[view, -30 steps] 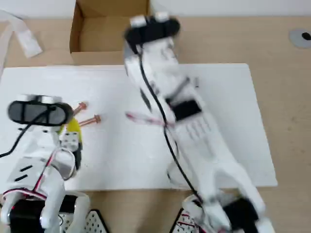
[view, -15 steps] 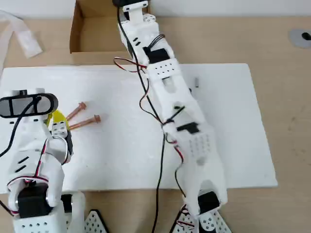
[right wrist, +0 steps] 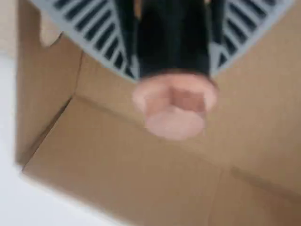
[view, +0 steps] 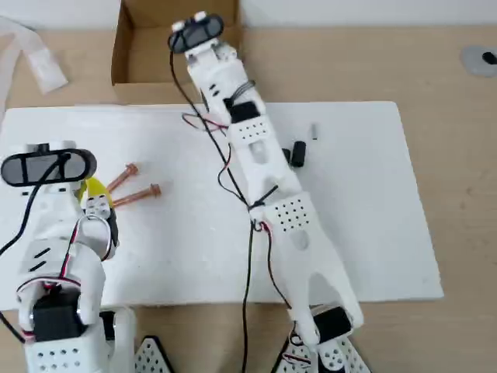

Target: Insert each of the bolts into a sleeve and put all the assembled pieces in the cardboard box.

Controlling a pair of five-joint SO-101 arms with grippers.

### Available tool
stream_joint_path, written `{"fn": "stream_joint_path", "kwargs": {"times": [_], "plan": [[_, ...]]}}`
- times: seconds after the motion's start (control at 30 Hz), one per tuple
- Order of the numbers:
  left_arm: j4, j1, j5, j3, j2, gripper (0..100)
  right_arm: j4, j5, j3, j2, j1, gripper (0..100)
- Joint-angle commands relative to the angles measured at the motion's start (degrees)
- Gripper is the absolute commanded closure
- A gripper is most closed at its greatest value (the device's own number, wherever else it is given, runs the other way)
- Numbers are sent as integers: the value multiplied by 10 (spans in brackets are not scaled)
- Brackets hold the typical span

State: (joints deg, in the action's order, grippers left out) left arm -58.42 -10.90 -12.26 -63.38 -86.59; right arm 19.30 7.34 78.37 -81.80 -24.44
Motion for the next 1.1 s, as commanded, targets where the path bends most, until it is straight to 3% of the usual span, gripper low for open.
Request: {"fn": "stream_joint_path", "kwargs": {"times": [0.0,0.2,0.33,0.47,0.67,0.9,1.07], "plan": [[18,-7,-5,-2,1,994,-16,53,59,-11,9,986],[56,-7,-5,-25,1,994,-15,69,57,-32,9,980],[55,-7,-7,-27,1,993,25,69,60,-31,9,866],[53,-8,-74,-23,7,989,65,66,80,-30,8,776],[42,-11,-99,-11,38,901,107,65,167,-31,8,774],[38,-11,-152,161,319,898,197,55,172,35,22,774],[-73,-11,-171,354,565,897,358,-27,172,117,33,774]]}}
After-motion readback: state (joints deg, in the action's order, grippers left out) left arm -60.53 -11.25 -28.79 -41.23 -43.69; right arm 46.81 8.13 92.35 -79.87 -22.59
